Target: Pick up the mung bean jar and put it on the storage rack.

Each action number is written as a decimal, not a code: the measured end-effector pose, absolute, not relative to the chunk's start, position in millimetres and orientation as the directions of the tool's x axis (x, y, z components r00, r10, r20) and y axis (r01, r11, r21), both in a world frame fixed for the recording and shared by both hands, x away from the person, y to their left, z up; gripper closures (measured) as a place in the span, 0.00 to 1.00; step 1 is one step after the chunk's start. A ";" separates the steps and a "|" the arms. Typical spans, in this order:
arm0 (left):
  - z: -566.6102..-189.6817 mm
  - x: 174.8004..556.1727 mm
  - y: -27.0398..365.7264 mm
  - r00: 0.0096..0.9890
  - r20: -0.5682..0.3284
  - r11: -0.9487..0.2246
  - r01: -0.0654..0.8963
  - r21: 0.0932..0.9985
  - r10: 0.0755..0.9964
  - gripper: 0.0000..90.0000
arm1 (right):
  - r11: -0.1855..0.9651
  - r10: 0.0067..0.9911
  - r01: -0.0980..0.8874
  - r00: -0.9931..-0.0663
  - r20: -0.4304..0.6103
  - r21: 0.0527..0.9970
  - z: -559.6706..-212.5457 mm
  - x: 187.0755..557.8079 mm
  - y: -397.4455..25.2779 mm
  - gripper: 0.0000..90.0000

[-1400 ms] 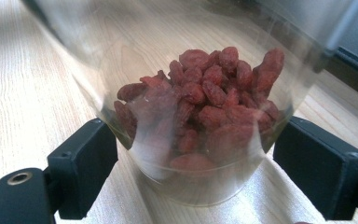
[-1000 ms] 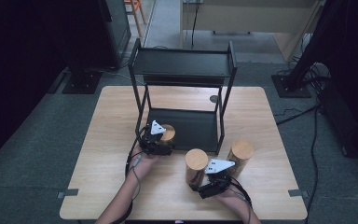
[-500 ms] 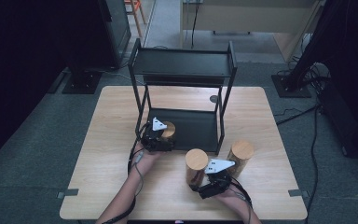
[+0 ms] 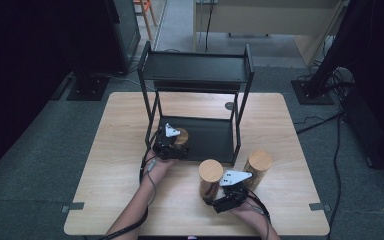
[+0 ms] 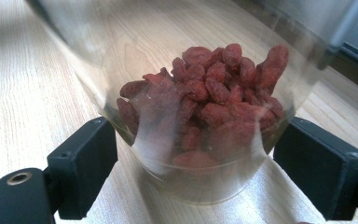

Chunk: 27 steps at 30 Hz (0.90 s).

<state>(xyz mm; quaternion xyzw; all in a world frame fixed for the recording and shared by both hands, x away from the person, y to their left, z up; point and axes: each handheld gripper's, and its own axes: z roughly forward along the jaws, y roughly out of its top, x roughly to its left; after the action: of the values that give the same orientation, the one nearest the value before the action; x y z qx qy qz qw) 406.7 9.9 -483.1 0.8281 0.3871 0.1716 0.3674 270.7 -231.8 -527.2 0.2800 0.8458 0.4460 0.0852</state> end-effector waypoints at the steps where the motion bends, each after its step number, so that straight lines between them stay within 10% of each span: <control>1: -483.2 407.2 9.0 0.641 -0.001 -0.429 0.515 0.743 0.768 0.28 | 0.446 0.550 0.399 -0.829 0.107 0.801 -527.2 270.7 -231.7 0.15; 27: -483.1 431.5 -2.1 0.611 -0.019 -0.397 0.537 0.744 0.791 0.28 | 0.452 0.549 0.406 -0.829 0.111 0.795 -527.4 271.5 -231.1 0.15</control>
<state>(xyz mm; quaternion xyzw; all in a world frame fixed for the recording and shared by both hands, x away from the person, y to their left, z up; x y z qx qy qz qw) 431.5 -2.1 -483.1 0.8179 0.4059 0.1718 0.3698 271.5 -231.1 -527.4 0.2813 0.8481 0.4417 0.0810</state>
